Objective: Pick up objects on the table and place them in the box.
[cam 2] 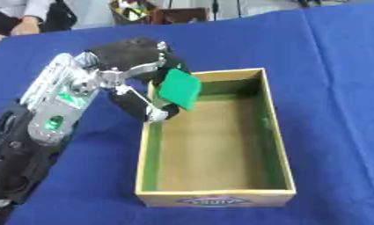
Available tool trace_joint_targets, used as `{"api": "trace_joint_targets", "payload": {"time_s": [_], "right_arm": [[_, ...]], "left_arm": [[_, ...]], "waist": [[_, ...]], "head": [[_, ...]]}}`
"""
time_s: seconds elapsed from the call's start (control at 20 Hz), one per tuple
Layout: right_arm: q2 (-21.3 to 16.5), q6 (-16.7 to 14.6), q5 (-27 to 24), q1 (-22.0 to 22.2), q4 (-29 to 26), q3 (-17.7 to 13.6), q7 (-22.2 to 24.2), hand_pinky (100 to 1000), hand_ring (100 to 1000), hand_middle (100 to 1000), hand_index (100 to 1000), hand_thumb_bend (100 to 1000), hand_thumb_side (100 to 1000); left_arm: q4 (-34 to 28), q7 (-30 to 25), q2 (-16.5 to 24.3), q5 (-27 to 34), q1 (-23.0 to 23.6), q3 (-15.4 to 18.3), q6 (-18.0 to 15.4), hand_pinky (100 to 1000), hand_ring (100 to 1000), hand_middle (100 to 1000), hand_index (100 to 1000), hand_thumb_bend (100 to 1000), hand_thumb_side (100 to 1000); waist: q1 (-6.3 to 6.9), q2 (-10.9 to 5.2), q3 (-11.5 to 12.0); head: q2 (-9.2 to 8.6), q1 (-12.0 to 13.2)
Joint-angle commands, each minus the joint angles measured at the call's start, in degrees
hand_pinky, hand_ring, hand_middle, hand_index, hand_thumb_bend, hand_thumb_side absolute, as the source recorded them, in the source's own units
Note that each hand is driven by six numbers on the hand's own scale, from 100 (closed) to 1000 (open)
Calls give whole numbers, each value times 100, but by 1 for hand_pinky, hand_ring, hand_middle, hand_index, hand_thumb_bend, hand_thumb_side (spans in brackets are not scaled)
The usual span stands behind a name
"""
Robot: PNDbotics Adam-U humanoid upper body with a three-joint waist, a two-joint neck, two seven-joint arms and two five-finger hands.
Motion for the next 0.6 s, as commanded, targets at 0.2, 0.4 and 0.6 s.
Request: {"api": "trace_joint_targets", "payload": {"time_s": [0.2, 0.4, 0.6], "right_arm": [[-44, -19, -45, -71, -93, -21, -6, 735, 837, 627, 774, 100, 762], [-36, -14, -46, -70, -93, -17, 1, 736, 838, 627, 774, 100, 761], [-30, -10, -42, -64, -93, -18, 1, 736, 838, 627, 774, 100, 760]], "left_arm": [[311, -193, -128, -146, -43, -107, -93, 100, 343, 347, 367, 100, 361], [465, -279, -174, -195, -29, -166, -225, 100, 425, 430, 489, 100, 548], [481, -296, -183, -236, -22, -177, -405, 208, 539, 563, 734, 100, 887]], "waist": [[-56, -86, -7], [-52, -87, -3], [-41, -89, -8]], "head": [[42, 28], [18, 55], [2, 53]]}}
